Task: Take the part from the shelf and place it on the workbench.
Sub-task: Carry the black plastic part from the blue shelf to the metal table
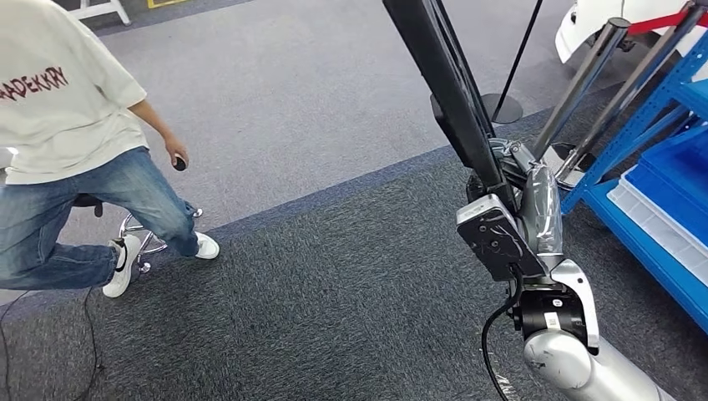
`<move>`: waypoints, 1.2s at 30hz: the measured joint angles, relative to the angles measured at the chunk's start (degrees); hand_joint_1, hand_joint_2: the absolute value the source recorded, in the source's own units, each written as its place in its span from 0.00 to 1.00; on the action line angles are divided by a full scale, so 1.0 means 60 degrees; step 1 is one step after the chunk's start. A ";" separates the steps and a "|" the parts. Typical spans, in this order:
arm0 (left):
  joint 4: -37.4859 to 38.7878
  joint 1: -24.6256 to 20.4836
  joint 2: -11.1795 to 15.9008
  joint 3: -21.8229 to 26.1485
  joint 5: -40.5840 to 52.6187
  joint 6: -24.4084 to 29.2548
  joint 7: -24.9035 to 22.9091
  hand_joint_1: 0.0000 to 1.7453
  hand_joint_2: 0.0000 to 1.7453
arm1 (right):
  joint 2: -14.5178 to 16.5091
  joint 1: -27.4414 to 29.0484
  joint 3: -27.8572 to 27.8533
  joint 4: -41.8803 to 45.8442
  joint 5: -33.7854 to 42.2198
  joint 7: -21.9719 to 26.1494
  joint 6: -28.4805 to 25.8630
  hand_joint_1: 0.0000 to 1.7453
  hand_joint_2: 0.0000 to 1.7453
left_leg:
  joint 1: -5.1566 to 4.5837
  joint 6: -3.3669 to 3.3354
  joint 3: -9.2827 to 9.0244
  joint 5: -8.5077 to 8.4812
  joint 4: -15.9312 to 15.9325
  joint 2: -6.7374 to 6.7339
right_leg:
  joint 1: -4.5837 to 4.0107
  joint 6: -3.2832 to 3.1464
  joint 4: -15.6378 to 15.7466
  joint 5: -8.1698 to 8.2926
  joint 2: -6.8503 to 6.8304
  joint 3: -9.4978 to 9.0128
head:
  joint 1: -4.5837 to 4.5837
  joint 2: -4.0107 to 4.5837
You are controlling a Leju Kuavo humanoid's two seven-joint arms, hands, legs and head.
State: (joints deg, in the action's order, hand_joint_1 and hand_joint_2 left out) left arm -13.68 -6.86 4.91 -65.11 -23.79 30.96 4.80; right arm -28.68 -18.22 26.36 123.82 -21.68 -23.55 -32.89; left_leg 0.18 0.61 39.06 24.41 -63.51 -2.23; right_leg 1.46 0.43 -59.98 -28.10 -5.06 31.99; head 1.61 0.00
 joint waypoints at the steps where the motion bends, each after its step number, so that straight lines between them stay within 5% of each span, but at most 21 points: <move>1: 0.0000 -0.0014 0.0004 0.0001 0.0000 -0.0002 -0.0003 0.00 1.00 | 0.0000 -0.0001 0.0000 0.0000 -0.0008 -0.0004 -0.0001 1.00 1.00 | -0.0050 -0.0079 -0.0235 -0.0121 0.0445 -0.0134 | -0.0026 0.0047 0.0011 -0.0034 -0.0095 -0.0041 | -0.0006 0.0000; 4: 0.0000 -0.0011 0.0006 0.0003 0.0002 -0.0005 -0.0015 0.00 1.00 | 0.0000 -0.0003 -0.0001 0.0003 -0.0032 -0.0024 0.0002 1.00 1.00 | -0.0121 -0.0276 -0.0352 -0.0118 0.0719 -0.0002 | -0.0086 0.0201 0.0104 -0.0101 -0.0354 -0.0167 | -0.0016 0.0000; 6: 0.0000 0.0019 0.0006 0.0001 0.0002 -0.0005 -0.0026 0.00 1.00 | -0.0001 0.0003 -0.0001 0.0006 -0.0042 -0.0042 0.0003 1.00 1.00 | -0.0072 -0.0390 -0.0462 -0.0154 0.0858 0.0217 | -0.0062 0.0288 -0.0036 -0.0261 -0.0033 -0.0177 | -0.0039 0.0000; 8: 0.0000 0.0000 0.0005 -0.0001 0.0002 -0.0007 -0.0033 0.00 1.00 | -0.0003 0.0019 -0.0001 0.0012 -0.0055 -0.0057 0.0002 1.00 1.00 | -0.0023 -0.0500 -0.0562 -0.0185 0.0962 0.0423 | -0.0037 0.0312 -0.0889 -0.0716 0.0573 0.0219 | -0.0091 0.0000; 11: 0.0000 -0.0033 0.0005 0.0001 0.0002 -0.0011 -0.0041 0.00 1.00 | -0.0004 0.0098 0.0000 0.0014 -0.0075 -0.0071 0.0000 1.00 1.00 | -0.0028 -0.0574 -0.0575 -0.0161 0.0946 0.0783 | -0.0053 0.0329 -0.2451 -0.1183 0.0835 0.1159 | -0.0116 0.0000; 13: 0.0000 -0.0026 0.0005 0.0000 0.0003 -0.0013 -0.0054 0.00 1.00 | -0.0004 0.0130 0.0000 0.0015 -0.0083 -0.0080 0.0002 1.00 1.00 | -0.0014 -0.0556 -0.0580 -0.0119 0.0876 0.1077 | -0.0018 0.0352 -0.2053 -0.0668 0.0870 0.1141 | -0.0116 0.0000; 15: 0.0000 -0.0024 0.0005 0.0000 0.0005 -0.0013 -0.0059 0.00 1.00 | -0.0003 0.0128 0.0000 0.0020 -0.0091 -0.0081 0.0003 1.00 1.00 | 0.0003 -0.0470 -0.0546 -0.0035 0.0738 0.1360 | 0.0063 0.0378 -0.0829 -0.0004 0.1209 0.0677 | -0.0126 0.0000; 17: 0.0000 -0.0034 0.0007 0.0002 0.0007 -0.0013 -0.0058 0.00 1.00 | -0.0003 0.0132 -0.0002 0.0029 -0.0105 -0.0081 0.0003 1.00 1.00 | 0.0027 -0.0347 -0.0442 0.0009 0.0620 0.1607 | 0.0095 0.0360 -0.0156 0.0179 0.1564 0.0384 | -0.0131 0.0000; 19: 0.0000 -0.0013 0.0009 0.0003 0.0009 -0.0013 -0.0060 0.00 1.00 | -0.0004 0.0136 -0.0003 0.0038 -0.0117 -0.0082 0.0004 1.00 1.00 | 0.0062 -0.0226 -0.0361 -0.0026 0.0620 0.1842 | 0.0065 0.0262 -0.0092 0.0139 0.1499 0.0324 | -0.0127 0.0000; 21: 0.0000 0.0035 0.0011 0.0003 0.0017 -0.0013 -0.0060 0.00 1.00 | -0.0004 0.0123 -0.0002 0.0043 -0.0123 -0.0081 0.0005 1.00 1.00 | 0.0061 -0.0133 -0.0287 0.0011 0.0538 0.1629 | 0.0079 0.0133 -0.0008 0.0167 0.1255 0.0241 | -0.0098 0.0000; 24: 0.0000 -0.0009 0.0002 0.0003 0.0028 -0.0013 -0.0059 0.00 1.00 | -0.0003 0.0114 -0.0002 0.0054 -0.0134 -0.0078 0.0006 1.00 1.00 | 0.0039 -0.0010 0.0352 0.0609 -0.0737 0.0662 | 0.0056 -0.0021 0.0079 0.0152 0.0844 0.0103 | -0.0010 0.0000; 27: 0.0000 -0.0025 0.0002 0.0003 0.0023 -0.0013 -0.0060 0.00 1.00 | 0.0000 0.0124 -0.0001 0.0054 -0.0135 -0.0079 0.0009 1.00 1.00 | 0.0083 0.0055 0.0993 0.0856 -0.1854 0.0444 | 0.0020 -0.0056 0.0078 0.0077 0.0432 0.0040 | -0.0005 0.0000; 29: 0.0000 0.0002 0.0004 0.0001 0.0016 -0.0013 -0.0060 0.00 1.00 | 0.0000 0.0124 -0.0002 0.0052 -0.0136 -0.0079 0.0015 1.00 1.00 | 0.0084 0.0033 0.0605 0.0332 -0.1079 0.0298 | 0.0018 -0.0017 0.0077 0.0006 0.0191 -0.0043 | -0.0004 0.0000; 32: 0.0000 -0.0027 0.0005 0.0001 0.0004 -0.0013 -0.0060 0.00 1.00 | -0.0002 0.0112 -0.0002 0.0051 -0.0147 -0.0081 0.0057 1.00 1.00 | -0.0071 -0.0148 -0.0206 -0.0153 0.0467 -0.0265 | -0.0061 0.0124 0.0086 -0.0123 -0.0136 -0.0173 | -0.0009 0.0000; 35: 0.0000 -0.0019 0.0006 0.0003 0.0004 -0.0013 -0.0059 0.00 1.00 | -0.0004 0.0103 -0.0001 0.0053 -0.0158 -0.0086 0.0078 1.00 1.00 | -0.0117 -0.0381 -0.0275 -0.0131 0.0660 -0.0032 | -0.0120 0.0273 0.0177 -0.0196 -0.0427 -0.0278 | -0.0022 0.0000; 36: 0.0000 -0.0002 0.0006 0.0003 0.0004 -0.0013 -0.0059 0.00 1.00 | -0.0004 0.0102 -0.0002 0.0053 -0.0158 -0.0087 0.0080 1.00 1.00 | -0.0094 -0.0448 -0.0329 -0.0146 0.0725 0.0094 | -0.0108 0.0318 0.0154 -0.0257 -0.0353 -0.0314 | -0.0036 0.0000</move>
State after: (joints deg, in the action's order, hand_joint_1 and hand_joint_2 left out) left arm -13.68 -6.87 4.95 -65.09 -23.77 30.88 4.45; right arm -28.70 -17.61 26.35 124.14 -22.63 -24.08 -32.41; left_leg -0.39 -2.08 37.09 23.53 -59.16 -1.66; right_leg 0.81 2.34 -59.05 -29.64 -7.17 30.11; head 1.39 0.00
